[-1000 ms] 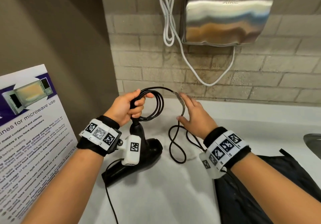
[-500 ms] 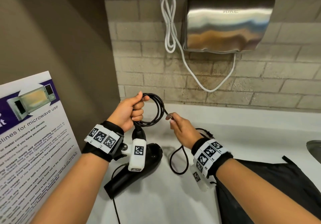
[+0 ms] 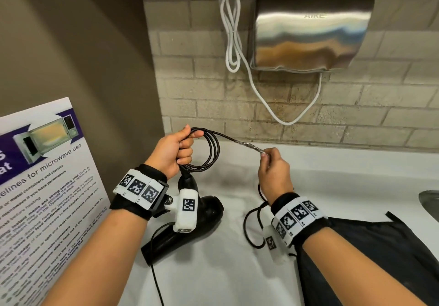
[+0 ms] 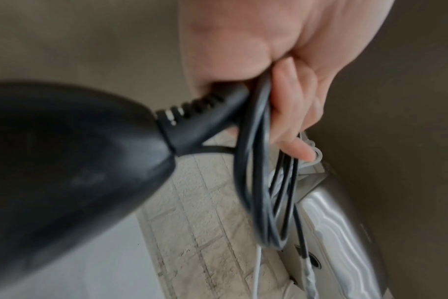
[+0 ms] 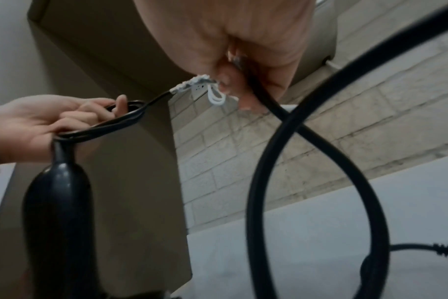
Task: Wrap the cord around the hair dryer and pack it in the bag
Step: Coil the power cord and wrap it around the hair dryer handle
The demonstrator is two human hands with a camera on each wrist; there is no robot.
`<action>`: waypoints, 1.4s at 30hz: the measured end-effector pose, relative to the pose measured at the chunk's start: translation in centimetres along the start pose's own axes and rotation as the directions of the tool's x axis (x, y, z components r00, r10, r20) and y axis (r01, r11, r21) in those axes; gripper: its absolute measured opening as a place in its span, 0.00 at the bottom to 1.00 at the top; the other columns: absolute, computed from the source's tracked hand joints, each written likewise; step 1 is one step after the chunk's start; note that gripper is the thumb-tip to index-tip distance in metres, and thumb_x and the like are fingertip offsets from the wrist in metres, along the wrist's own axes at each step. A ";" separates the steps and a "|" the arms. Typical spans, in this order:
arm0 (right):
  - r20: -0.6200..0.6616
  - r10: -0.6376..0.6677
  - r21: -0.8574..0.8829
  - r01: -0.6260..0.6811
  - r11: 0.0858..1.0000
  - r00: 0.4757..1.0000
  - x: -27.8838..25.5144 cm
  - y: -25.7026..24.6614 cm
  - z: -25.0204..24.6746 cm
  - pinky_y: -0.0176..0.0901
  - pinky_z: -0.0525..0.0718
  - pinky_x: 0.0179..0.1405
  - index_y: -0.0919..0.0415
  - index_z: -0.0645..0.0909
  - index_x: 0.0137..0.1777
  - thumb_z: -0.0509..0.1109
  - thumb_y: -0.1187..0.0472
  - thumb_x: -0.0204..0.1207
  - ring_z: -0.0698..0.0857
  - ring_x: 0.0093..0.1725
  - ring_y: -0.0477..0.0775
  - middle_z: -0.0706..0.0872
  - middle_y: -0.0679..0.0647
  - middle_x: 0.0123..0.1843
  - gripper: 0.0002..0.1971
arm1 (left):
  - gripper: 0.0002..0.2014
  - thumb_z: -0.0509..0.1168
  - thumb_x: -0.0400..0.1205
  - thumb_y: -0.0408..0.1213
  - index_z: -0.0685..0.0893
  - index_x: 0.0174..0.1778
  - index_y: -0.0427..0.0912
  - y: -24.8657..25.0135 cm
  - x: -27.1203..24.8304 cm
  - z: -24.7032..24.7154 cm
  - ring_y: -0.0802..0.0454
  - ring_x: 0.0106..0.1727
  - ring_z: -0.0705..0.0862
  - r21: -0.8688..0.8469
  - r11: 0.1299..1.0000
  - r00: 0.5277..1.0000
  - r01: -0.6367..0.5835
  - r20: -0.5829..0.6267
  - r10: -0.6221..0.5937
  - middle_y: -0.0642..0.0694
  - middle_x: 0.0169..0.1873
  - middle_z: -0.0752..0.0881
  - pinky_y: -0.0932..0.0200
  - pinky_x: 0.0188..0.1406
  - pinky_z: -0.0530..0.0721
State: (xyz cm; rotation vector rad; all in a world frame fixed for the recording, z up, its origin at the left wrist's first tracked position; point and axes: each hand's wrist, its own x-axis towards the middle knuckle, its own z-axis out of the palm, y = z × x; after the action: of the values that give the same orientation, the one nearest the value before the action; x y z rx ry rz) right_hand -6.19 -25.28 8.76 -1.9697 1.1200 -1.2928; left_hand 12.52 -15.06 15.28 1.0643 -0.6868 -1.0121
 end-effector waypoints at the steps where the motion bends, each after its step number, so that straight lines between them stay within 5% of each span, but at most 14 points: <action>1: 0.017 -0.016 -0.010 0.016 1.000 1.000 0.1 -0.1 -0.2 0.41 0.70 0.33 0.66 0.76 0.52 0.56 0.60 0.82 0.74 0.28 0.54 0.76 0.52 0.29 0.10 | 0.18 0.48 0.87 0.44 0.79 0.44 0.39 0.0 0.0 0.1 0.63 0.09 0.57 -0.003 1.000 1.000 -0.002 -0.008 0.002 0.54 0.11 0.62 0.70 0.08 0.52; 5: 0.211 -0.137 -0.094 0.159 0.983 0.968 -2.0 -1.0 -0.2 0.39 0.71 0.34 0.62 0.74 0.61 0.57 0.60 0.82 0.79 0.31 0.53 0.82 0.53 0.35 0.12 | 0.19 0.46 0.88 0.43 0.79 0.46 0.39 -0.2 0.4 0.0 0.61 0.10 0.58 -0.103 0.994 0.997 -0.048 -0.068 0.041 0.55 0.12 0.64 0.71 0.09 0.54; 8: 0.368 -0.070 -0.173 0.142 0.975 0.927 -4.0 -1.2 0.6 0.40 0.73 0.35 0.60 0.61 0.74 0.53 0.63 0.82 0.82 0.38 0.59 0.84 0.61 0.44 0.20 | 0.18 0.46 0.88 0.41 0.79 0.48 0.37 -0.6 0.7 0.0 0.61 0.11 0.60 -0.190 0.978 0.992 -0.091 -0.103 0.072 0.56 0.15 0.70 0.71 0.10 0.57; 11: 0.432 -0.036 -0.289 0.176 0.941 0.901 -5.4 -1.7 1.3 0.41 0.70 0.26 0.64 0.64 0.64 0.51 0.63 0.83 0.78 0.30 0.54 0.82 0.59 0.37 0.12 | 0.16 0.47 0.88 0.37 0.79 0.49 0.35 -1.0 0.8 0.2 0.61 0.13 0.62 -0.223 0.966 0.985 -0.128 -0.145 0.097 0.56 0.20 0.80 0.72 0.13 0.60; 14: 0.498 -0.097 -0.477 0.366 0.799 0.861 -6.5 -2.7 1.6 0.49 0.77 0.38 0.65 0.66 0.64 0.55 0.66 0.81 0.84 0.42 0.63 0.85 0.61 0.46 0.13 | 0.15 0.48 0.87 0.34 0.78 0.45 0.36 -1.2 0.7 1.1 0.61 0.14 0.64 -0.197 0.967 0.976 -0.163 -0.176 0.129 0.52 0.26 0.83 0.72 0.13 0.62; 18: 0.446 -0.269 -0.592 0.507 0.627 0.854 -8.0 -3.3 2.5 0.41 0.80 0.20 0.67 0.84 0.53 0.75 0.70 0.43 0.83 0.22 0.53 0.86 0.53 0.29 0.30 | 0.12 0.48 0.87 0.33 0.75 0.45 0.37 -1.2 0.6 1.7 0.62 0.16 0.68 -0.194 0.966 0.978 -0.172 -0.154 0.143 0.50 0.26 0.87 0.71 0.15 0.64; 20: 0.461 -0.321 -0.622 0.560 0.548 0.827 -8.4 -3.2 2.8 0.38 0.78 0.18 0.64 0.86 0.51 0.76 0.67 0.37 0.81 0.20 0.51 0.84 0.52 0.27 0.33 | 0.11 0.48 0.88 0.33 0.75 0.46 0.37 -1.3 0.6 1.7 0.62 0.17 0.70 -0.185 0.968 0.980 -0.170 -0.138 0.146 0.51 0.26 0.88 0.70 0.15 0.66; 25: 0.500 -0.303 -0.685 0.585 0.435 0.811 -8.7 -3.9 2.5 0.35 0.75 0.17 0.62 0.88 0.49 0.67 0.64 0.44 0.78 0.17 0.51 0.82 0.52 0.24 0.27 | 0.12 0.48 0.88 0.33 0.76 0.47 0.37 -1.3 0.3 1.7 0.61 0.16 0.69 -0.131 0.978 0.982 -0.165 -0.119 0.150 0.51 0.26 0.88 0.70 0.15 0.65; 30: 0.441 -0.088 -0.748 0.420 0.513 0.893 -7.3 -3.7 2.8 0.32 0.70 0.13 0.60 0.89 0.44 0.69 0.64 0.45 0.77 0.14 0.51 0.80 0.52 0.22 0.23 | 0.15 0.46 0.87 0.32 0.78 0.47 0.35 -1.2 0.1 1.4 0.63 0.13 0.64 -0.087 0.986 0.986 -0.139 -0.101 0.130 0.53 0.22 0.85 0.72 0.12 0.58; 32: 0.430 0.019 -0.774 0.358 0.522 0.902 -6.8 -3.9 2.2 0.38 0.78 0.22 0.61 0.83 0.58 0.69 0.63 0.58 0.85 0.27 0.55 0.85 0.54 0.35 0.24 | 0.16 0.45 0.87 0.32 0.79 0.48 0.34 -1.2 0.1 1.3 0.63 0.12 0.63 -0.101 0.987 0.990 -0.125 -0.084 0.116 0.53 0.21 0.84 0.72 0.12 0.57; 35: 0.611 0.053 -0.652 0.463 0.600 0.790 -6.9 -3.2 2.2 0.52 0.81 0.47 0.66 0.56 0.76 0.52 0.71 0.79 0.83 0.55 0.65 0.77 0.62 0.61 0.25 | 0.16 0.45 0.87 0.33 0.79 0.49 0.34 -1.3 0.1 1.2 0.62 0.12 0.63 -0.148 0.981 0.990 -0.122 -0.087 0.110 0.53 0.21 0.84 0.72 0.11 0.58; 40: 0.753 0.035 -0.558 0.610 0.562 0.657 -7.9 -4.2 1.4 0.53 0.76 0.51 0.64 0.48 0.79 0.53 0.74 0.76 0.79 0.59 0.66 0.73 0.64 0.66 0.32 | 0.14 0.47 0.88 0.34 0.77 0.48 0.36 -1.3 0.4 1.0 0.61 0.15 0.70 -0.159 0.971 0.973 -0.178 -0.172 0.150 0.51 0.24 0.87 0.71 0.14 0.65; 42: 0.748 -0.069 -0.543 0.668 0.509 0.660 -7.6 -4.7 0.7 0.51 0.79 0.47 0.63 0.57 0.78 0.61 0.74 0.70 0.82 0.53 0.63 0.77 0.62 0.61 0.34 | 0.11 0.48 0.88 0.35 0.75 0.52 0.37 -1.2 0.4 1.0 0.60 0.16 0.75 -0.072 0.978 0.969 -0.194 -0.170 0.180 0.50 0.28 0.89 0.70 0.15 0.67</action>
State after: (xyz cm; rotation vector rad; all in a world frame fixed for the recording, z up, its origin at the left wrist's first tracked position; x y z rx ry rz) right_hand -5.42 -16.39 8.52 -3.1617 0.9346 -0.0404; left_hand 11.38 -15.97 14.51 0.9735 -0.5916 -0.7762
